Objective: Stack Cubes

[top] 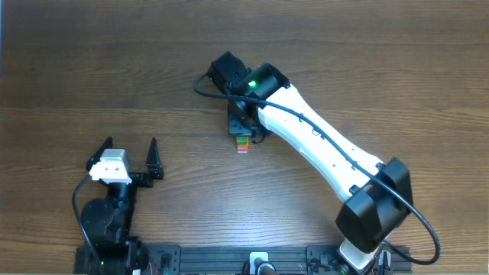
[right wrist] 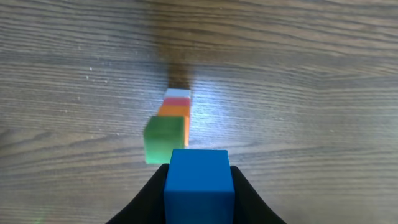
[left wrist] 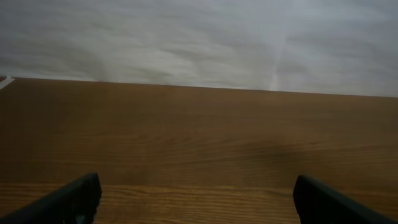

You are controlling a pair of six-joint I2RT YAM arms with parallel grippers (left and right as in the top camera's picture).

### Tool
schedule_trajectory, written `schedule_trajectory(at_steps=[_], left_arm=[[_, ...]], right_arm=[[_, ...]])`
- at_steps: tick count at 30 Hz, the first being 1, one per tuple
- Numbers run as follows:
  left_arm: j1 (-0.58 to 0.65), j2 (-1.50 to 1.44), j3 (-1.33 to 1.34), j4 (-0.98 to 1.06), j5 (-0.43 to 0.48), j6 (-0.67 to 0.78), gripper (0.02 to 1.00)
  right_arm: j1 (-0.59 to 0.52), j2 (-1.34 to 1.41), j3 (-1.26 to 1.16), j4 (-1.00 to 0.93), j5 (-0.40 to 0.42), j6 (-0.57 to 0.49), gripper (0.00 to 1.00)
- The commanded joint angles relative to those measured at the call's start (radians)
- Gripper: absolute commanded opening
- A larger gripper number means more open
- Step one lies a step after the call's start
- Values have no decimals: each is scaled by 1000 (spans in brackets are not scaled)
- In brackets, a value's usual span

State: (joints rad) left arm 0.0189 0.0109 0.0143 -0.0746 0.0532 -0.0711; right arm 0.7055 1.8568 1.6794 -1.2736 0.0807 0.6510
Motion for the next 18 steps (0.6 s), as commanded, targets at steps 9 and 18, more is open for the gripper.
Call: schedule_trajectory(at_steps=[9,18], left_arm=[[-6,-5,-8,3,6,11,996],[-6,-5,-8,3,6,11,998]], right_arm=[[31,57,27,38,-35,-2,121],[34,84,27,40,-35,-1,119]])
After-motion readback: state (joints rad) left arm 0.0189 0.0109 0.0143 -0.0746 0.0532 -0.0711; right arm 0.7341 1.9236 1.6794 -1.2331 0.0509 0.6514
